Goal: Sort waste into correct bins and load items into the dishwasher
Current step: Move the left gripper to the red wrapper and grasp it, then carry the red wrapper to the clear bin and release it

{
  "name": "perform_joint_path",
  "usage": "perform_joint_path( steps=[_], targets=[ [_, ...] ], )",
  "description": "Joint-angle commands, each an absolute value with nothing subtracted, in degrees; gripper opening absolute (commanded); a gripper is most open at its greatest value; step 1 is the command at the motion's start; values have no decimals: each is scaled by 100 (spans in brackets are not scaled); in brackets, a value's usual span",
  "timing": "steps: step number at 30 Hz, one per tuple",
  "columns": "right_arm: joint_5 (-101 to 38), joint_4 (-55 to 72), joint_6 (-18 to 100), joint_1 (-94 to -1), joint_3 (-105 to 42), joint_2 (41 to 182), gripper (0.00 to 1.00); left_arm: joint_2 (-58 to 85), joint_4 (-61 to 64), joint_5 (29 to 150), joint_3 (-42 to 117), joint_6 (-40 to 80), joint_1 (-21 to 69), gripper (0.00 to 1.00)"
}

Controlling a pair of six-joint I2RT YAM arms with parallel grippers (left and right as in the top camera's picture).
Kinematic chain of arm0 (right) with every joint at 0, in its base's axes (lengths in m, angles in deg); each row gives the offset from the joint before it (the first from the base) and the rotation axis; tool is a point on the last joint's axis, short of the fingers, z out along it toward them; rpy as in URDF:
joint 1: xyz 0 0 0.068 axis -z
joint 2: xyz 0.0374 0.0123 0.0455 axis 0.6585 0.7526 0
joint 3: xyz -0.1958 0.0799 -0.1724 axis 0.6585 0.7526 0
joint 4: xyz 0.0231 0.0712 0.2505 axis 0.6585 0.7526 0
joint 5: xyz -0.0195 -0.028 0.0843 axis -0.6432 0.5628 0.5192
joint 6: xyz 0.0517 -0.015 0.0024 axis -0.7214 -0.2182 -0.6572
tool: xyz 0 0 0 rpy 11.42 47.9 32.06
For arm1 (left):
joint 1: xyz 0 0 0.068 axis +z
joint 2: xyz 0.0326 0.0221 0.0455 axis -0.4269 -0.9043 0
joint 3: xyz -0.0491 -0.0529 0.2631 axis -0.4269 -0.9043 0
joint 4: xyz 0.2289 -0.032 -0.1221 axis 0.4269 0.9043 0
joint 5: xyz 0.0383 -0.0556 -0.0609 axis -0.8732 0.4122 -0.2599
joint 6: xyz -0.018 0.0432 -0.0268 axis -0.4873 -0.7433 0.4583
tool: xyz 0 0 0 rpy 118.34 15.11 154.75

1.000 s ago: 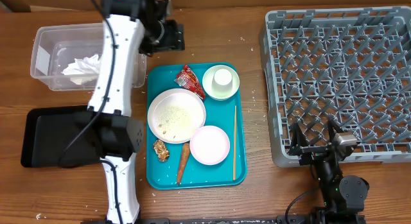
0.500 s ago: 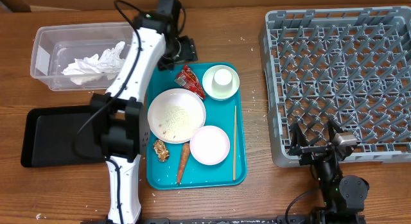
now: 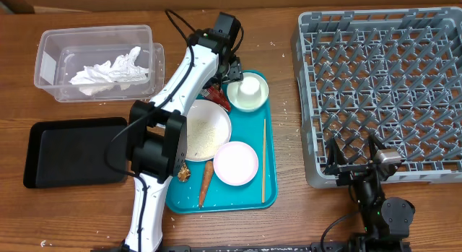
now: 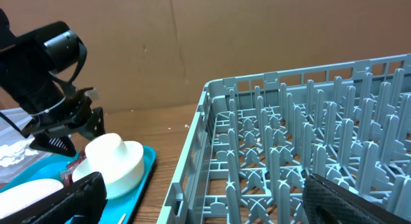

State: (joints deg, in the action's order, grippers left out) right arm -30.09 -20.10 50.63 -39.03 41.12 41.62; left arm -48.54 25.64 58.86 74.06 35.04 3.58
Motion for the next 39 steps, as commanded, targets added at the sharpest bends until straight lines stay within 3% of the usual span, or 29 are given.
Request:
perform_joint_path(
  steps=[1,23,33,39],
  targets=[
    [-3022,-2032,5065,-3936,4171,4096,100,-4941,2566,5490,7360,3791,517,73],
    [-3022,-2032,5065,-3936,4171,4096,100,-4946,2424,6209,6853,4221,552,64],
    [-3022,-2034,5065,-3936,4171,4096,100,-4946,2411,6157,6856,4219,552,24],
    [-3024,-2032,5065,-3936,4171,4096,100,-4907,2568,6157,6978,4217,587,8]
  ],
)
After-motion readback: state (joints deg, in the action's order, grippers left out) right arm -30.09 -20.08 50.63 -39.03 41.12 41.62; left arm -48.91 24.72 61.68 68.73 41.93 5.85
